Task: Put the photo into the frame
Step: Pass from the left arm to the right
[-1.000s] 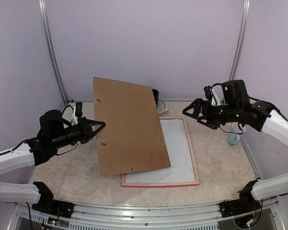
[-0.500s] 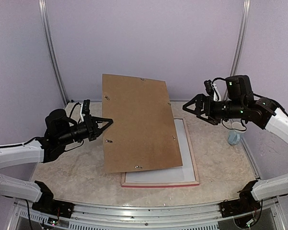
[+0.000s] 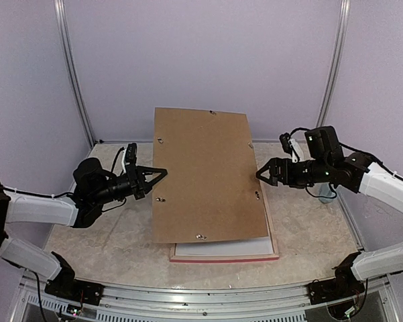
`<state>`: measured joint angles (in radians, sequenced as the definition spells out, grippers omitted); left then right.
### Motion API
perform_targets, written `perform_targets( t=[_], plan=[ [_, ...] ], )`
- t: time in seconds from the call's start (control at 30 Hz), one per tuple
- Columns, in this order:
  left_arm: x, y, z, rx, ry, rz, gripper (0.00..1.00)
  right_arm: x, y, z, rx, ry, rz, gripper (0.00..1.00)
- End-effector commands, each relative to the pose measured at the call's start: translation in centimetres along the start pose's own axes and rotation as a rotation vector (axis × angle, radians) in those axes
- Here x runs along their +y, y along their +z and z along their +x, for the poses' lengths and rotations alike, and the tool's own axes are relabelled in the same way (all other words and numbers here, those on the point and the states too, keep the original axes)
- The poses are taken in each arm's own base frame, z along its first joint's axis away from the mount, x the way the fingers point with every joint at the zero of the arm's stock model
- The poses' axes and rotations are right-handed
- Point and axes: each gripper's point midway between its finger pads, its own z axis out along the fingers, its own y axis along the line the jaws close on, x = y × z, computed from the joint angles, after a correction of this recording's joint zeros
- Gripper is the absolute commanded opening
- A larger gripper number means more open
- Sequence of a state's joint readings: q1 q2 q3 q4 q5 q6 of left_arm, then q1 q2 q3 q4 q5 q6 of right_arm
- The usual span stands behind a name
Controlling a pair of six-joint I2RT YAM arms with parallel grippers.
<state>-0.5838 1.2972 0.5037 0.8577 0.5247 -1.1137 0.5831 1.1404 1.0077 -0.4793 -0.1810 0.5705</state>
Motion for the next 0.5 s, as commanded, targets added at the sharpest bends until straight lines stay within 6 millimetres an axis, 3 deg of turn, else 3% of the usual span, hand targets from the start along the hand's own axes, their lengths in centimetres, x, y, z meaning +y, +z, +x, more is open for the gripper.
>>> perform_targets(
  t=[0.0, 0.2, 0.47],
  plan=[
    [-3.6, 0.1, -0.4, -0.009, 0.043, 0.191, 0.00, 0.2, 0.5, 0.6, -0.022, -0.070, -0.159, 0.99],
    [-2.5, 0.5, 0.7, 0.030, 0.009, 0.223, 0.00, -1.4, 1.0, 0.9, -0.032, -0.053, -0.285, 0.99],
    [-1.2, 1.1, 2.0, 0.074, -0.076, 0.284, 0.00, -0.5, 1.1, 0.7, -0.021, -0.053, -0.443, 0.99]
  ],
)
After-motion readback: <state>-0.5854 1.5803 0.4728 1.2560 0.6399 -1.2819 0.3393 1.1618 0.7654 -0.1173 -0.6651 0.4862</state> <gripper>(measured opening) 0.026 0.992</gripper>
